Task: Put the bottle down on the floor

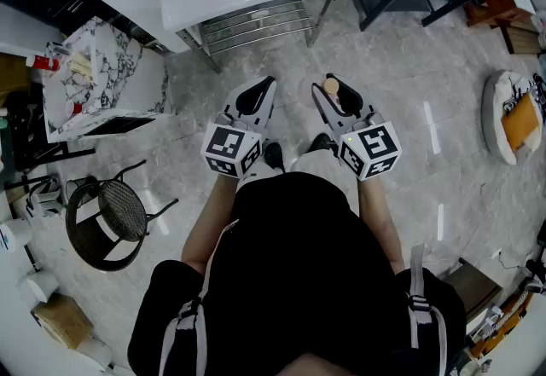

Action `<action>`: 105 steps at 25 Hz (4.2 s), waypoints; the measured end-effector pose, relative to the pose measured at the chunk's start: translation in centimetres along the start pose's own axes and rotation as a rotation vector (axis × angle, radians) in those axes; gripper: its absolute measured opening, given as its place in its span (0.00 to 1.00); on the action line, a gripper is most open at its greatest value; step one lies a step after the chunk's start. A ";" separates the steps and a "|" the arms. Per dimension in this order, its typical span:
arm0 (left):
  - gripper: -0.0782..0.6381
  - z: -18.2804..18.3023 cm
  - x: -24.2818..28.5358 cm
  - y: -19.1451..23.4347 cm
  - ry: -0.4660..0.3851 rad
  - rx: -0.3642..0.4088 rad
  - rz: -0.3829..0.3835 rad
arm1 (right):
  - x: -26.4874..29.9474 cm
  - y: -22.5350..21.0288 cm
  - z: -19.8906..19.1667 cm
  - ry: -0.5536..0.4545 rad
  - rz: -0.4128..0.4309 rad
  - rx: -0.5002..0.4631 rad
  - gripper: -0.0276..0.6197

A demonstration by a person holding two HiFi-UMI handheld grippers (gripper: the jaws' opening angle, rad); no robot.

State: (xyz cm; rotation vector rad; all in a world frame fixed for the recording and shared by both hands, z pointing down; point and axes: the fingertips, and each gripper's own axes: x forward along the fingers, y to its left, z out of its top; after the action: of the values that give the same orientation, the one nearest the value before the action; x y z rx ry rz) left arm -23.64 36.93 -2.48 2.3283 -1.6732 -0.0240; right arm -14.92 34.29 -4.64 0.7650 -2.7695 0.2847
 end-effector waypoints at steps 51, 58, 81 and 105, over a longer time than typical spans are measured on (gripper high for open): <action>0.14 2.5 21.5 -4.8 0.050 -0.008 0.018 | 0.2 -20.0 3.1 -0.023 0.158 -0.005 0.26; 0.14 1.0 26.6 -7.4 0.093 -0.015 0.001 | -1.7 -26.5 1.5 0.007 0.103 0.022 0.26; 0.14 0.1 33.8 -10.6 0.189 0.072 -0.361 | -7.3 -33.7 0.1 -0.039 -0.360 0.127 0.26; 0.14 -4.0 34.8 -6.7 0.272 0.073 -0.505 | -3.6 -34.1 -2.7 -0.044 -0.492 0.221 0.26</action>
State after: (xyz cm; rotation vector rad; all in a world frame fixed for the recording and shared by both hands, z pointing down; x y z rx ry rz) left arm -5.17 7.26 4.88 2.6064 -0.9500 0.2451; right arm 6.47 7.90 0.99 1.4815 -2.5031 0.4790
